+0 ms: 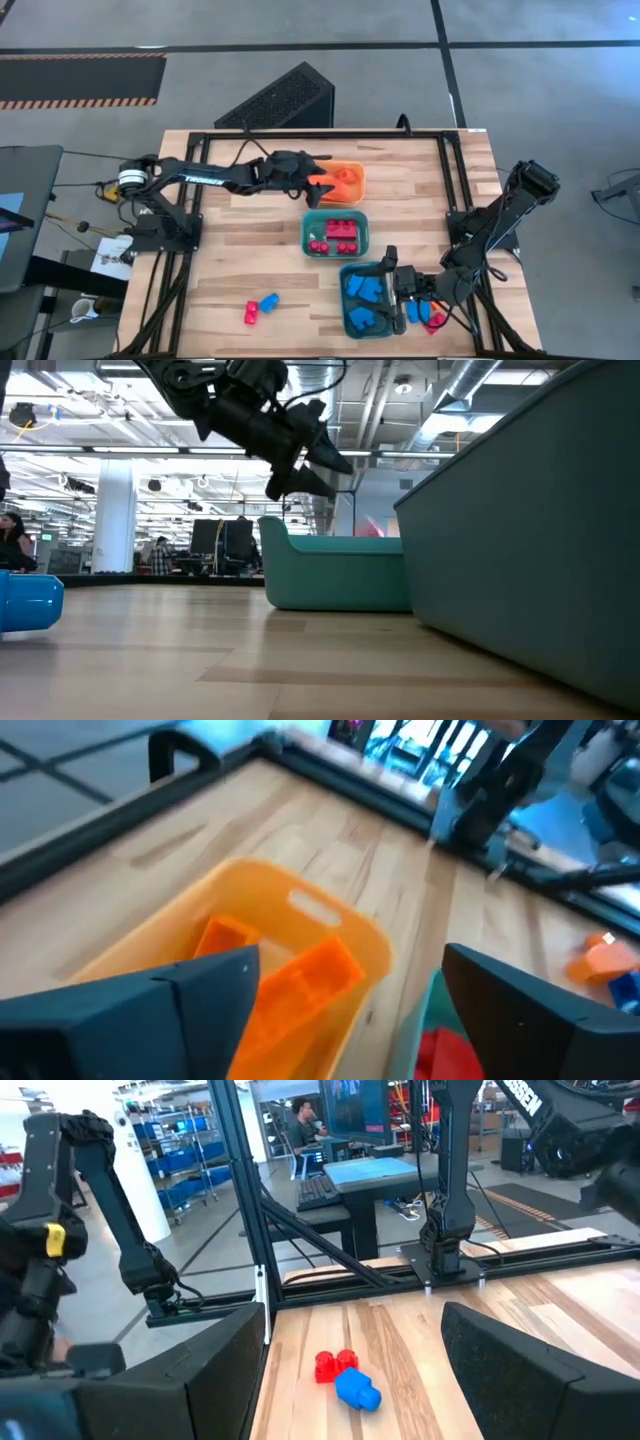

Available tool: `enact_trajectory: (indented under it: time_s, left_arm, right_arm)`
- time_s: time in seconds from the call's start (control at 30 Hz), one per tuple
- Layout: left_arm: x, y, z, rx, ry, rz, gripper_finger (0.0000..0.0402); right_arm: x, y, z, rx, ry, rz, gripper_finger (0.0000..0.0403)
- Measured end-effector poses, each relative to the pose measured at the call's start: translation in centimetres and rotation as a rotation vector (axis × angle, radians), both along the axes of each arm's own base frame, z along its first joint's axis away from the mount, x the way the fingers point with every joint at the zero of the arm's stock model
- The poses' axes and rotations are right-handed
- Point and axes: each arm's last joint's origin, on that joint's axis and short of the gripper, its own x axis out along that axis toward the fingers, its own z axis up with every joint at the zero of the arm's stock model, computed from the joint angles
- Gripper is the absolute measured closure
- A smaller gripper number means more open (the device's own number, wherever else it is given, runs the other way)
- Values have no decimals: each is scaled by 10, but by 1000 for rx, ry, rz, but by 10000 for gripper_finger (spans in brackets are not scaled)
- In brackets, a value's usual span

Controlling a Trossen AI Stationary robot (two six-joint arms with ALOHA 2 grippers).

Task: Sort & place blocks by color
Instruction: Put the red game piece into the green bin

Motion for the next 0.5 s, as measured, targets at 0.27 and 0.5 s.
enact_trajectory:
  time_s: [0.27, 0.5]
  left_arm:
    - [-14, -14, 41, 59, -109, -34, 107]
    - [-36, -95, 85, 268, -210, -137, 173]
  right_arm:
    - [-2, 2, -1, -7, 10, 8, 78]
    - [-14, -6, -12, 78, 165, -69, 78]
